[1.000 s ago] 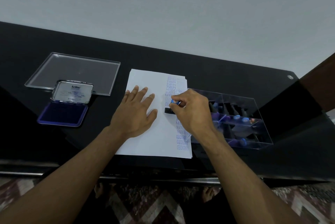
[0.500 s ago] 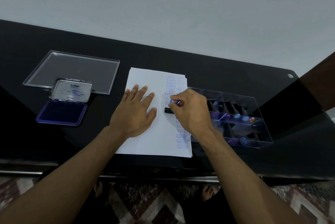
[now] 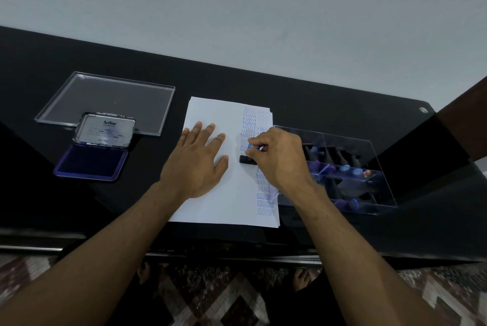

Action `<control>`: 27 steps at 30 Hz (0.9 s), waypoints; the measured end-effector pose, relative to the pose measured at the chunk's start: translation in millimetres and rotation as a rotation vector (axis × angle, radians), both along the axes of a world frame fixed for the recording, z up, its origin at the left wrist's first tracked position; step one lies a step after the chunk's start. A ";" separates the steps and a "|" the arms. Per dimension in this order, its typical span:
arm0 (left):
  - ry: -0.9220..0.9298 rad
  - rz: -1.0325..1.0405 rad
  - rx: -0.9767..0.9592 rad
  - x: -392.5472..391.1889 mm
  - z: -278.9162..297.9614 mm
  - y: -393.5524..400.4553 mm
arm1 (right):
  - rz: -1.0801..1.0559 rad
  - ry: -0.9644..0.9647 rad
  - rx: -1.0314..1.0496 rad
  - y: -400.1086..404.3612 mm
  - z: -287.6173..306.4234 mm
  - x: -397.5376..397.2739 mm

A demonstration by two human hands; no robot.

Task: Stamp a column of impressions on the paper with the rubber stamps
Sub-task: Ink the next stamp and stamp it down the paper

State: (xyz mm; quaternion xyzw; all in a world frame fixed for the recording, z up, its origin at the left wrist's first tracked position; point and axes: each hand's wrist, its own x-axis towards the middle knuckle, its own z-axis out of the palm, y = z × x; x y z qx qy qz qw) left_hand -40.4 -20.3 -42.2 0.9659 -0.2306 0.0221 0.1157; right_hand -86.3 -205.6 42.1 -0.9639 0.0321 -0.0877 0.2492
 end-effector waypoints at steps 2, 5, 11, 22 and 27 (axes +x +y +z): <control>0.002 0.003 0.001 0.3 -0.5 0.1 | -0.006 0.007 0.008 0.0 0.9 -0.1; -0.004 0.002 -0.003 0.4 -1.0 0.9 | -0.005 0.029 0.025 -0.9 2.2 -0.2; 0.000 -0.001 -0.024 -1.4 1.2 0.5 | -0.002 0.064 0.033 -2.3 5.8 0.8; 0.006 0.004 -0.041 -0.2 -0.4 0.2 | 0.000 0.094 0.035 -2.1 9.8 2.2; 0.001 0.006 -0.034 0.6 -1.0 0.5 | -0.005 0.103 0.038 -1.8 11.3 1.6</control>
